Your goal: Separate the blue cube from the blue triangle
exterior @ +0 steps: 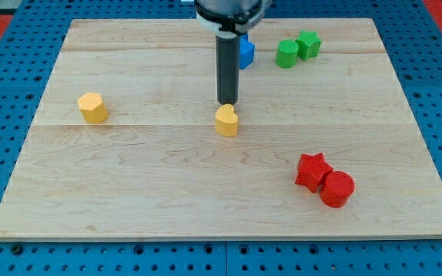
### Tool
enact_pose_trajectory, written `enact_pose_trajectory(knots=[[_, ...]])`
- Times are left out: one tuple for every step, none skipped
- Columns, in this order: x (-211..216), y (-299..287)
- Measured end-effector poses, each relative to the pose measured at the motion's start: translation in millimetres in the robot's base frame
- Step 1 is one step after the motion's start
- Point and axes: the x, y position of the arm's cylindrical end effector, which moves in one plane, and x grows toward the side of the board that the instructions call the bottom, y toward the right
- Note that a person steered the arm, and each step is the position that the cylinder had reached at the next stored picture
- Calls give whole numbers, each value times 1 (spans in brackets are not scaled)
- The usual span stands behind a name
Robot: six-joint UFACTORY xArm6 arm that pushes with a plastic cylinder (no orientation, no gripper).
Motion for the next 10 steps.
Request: enact_pose_trajectory(knots=[[30,1],[34,-26],[29,-42],[18,-98],[15,-153],[-19,-165],[-26,-227],[-12,-247],[4,-224],[5,-226]])
